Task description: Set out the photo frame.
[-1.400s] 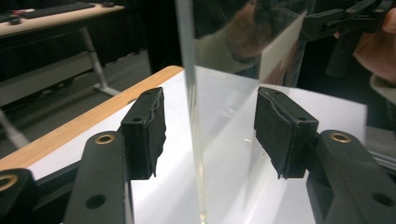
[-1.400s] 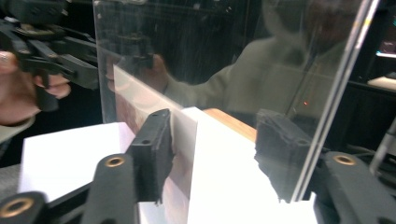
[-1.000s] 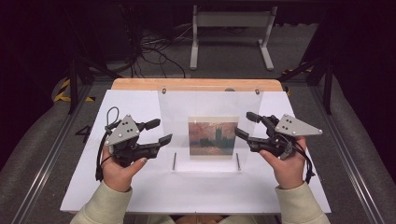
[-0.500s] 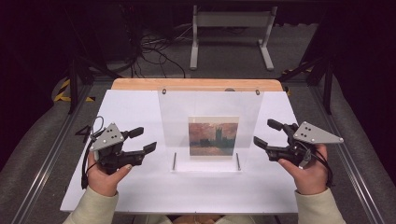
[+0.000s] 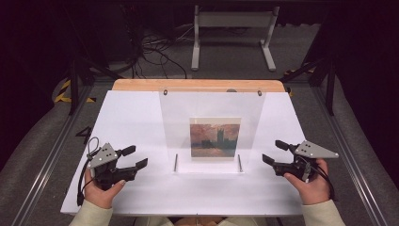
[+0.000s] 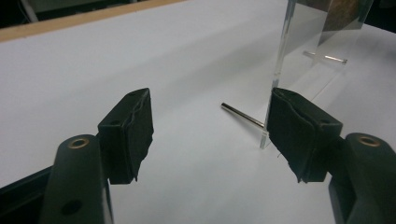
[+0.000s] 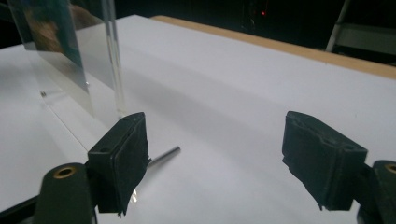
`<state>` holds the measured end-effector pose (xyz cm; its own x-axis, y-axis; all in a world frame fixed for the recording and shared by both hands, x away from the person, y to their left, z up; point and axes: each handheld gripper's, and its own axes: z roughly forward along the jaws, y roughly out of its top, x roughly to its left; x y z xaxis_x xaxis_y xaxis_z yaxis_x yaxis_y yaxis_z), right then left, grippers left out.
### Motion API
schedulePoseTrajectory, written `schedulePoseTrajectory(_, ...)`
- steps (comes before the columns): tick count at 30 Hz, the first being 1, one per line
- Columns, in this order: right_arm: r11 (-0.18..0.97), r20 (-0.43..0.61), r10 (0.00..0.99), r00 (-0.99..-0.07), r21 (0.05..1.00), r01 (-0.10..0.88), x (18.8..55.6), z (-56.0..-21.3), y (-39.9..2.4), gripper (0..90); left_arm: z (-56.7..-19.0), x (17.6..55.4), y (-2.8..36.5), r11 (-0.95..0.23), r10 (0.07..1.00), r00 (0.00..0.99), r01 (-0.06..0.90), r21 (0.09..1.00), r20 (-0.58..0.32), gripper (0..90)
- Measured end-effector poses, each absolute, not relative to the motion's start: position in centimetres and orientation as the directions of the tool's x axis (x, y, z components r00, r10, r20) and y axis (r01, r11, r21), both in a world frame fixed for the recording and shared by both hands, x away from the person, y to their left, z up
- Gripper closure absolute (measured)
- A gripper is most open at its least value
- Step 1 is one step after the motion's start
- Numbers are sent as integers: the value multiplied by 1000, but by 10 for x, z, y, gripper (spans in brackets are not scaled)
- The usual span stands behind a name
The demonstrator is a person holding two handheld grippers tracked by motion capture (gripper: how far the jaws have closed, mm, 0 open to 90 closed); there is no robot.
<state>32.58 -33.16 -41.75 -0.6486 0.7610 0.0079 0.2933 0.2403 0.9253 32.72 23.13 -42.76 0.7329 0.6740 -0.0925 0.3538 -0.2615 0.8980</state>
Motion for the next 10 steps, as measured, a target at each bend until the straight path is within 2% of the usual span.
schedulePoseTrajectory(4, 230, 29, 767, -641, 920, 317, 328, -431, -335, 227, -441, 335, 229, -300, 678, 729, 398, 867, -100, 323)
schedulePoseTrajectory(10, 217, 39, 763, -645, 925, 313, 328, -434, -334, 210, -439, 335, 230, -287, 681, 726, 388, 876, -98, 310)
